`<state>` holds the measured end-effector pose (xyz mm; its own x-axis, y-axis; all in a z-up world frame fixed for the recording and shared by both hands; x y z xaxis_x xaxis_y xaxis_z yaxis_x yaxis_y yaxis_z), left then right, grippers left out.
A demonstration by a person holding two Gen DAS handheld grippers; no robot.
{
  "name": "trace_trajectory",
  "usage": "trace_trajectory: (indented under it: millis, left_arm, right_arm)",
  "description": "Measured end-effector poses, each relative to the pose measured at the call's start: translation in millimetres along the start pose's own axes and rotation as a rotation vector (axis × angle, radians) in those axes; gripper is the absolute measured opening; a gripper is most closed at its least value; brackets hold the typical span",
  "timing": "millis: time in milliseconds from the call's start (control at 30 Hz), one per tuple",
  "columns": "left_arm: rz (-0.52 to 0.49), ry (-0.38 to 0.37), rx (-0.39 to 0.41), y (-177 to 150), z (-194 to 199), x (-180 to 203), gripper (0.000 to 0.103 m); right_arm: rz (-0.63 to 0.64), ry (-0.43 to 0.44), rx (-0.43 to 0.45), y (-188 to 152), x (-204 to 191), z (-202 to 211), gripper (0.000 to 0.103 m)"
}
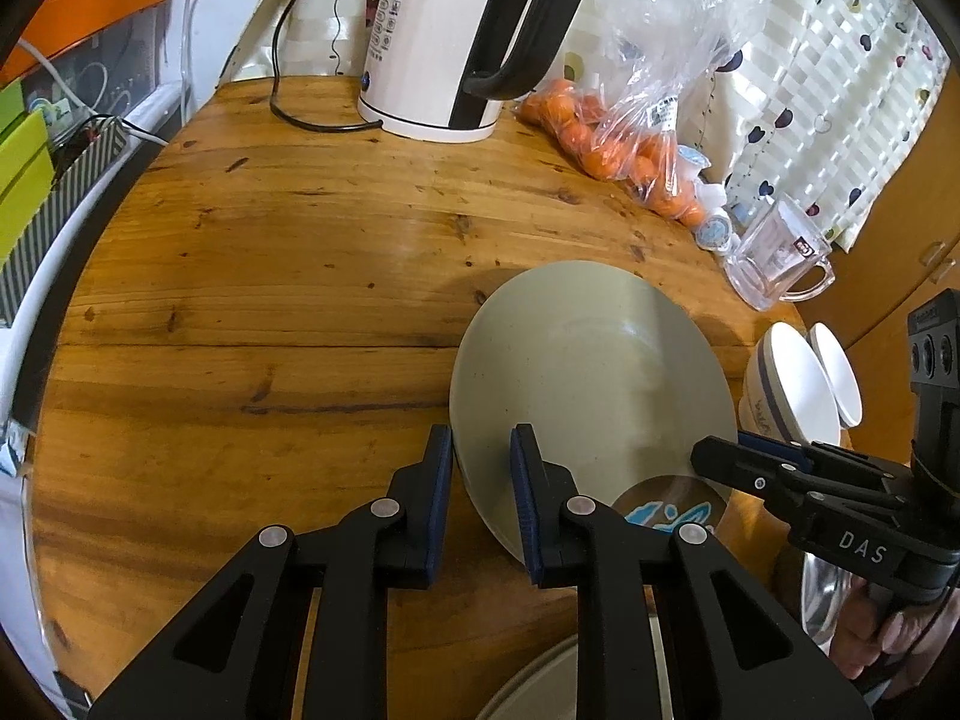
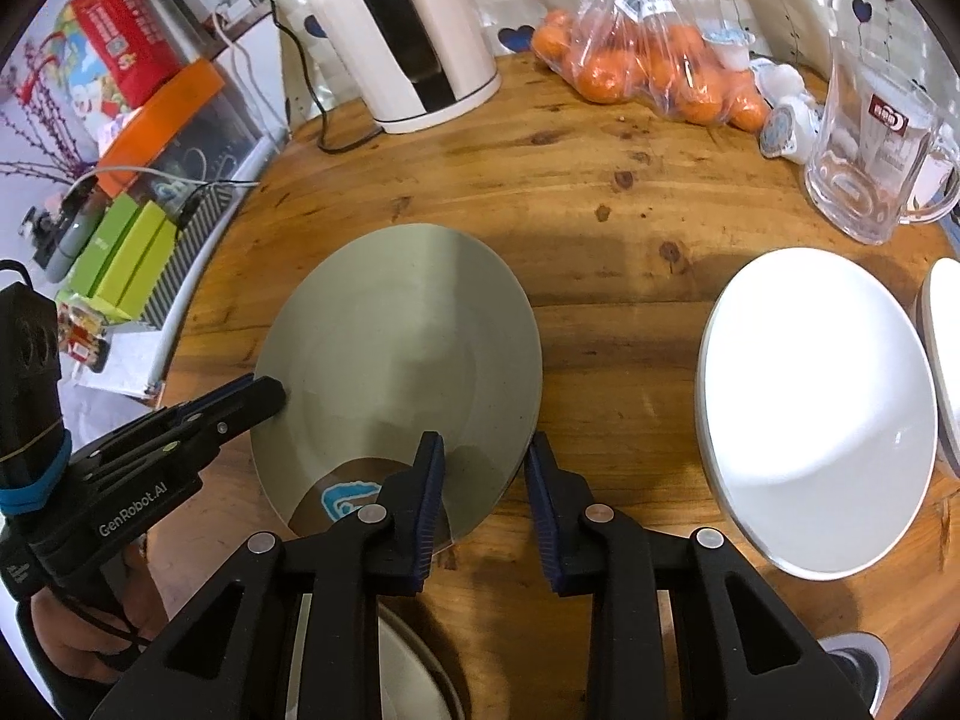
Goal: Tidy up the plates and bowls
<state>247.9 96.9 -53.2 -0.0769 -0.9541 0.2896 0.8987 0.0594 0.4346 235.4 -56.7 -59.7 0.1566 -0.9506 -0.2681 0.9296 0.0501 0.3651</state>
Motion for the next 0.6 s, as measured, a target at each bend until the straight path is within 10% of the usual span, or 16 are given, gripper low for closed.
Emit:
trace_trajectory:
  millis: [600]
  left_arm:
    - [0.034,0.022,0.025,-32.2,31.3,-1.9,0.021]
  right_arm:
    - [0.045,0.012,-0.002,-27.1,-18.2,18.8,0.027]
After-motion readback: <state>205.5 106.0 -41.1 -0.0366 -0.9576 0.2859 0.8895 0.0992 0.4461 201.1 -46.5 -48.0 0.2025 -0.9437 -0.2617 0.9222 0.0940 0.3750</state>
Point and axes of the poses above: each gripper's, at about its wrist camera, not at the fingertips, and z roughly against the way its jaws point, x to its right, y to its top, the point moved 4 cm from there along -z, roughly the way its jaws point, and after that the axes turned 5 degrees about -x, right-handed, at the moved point
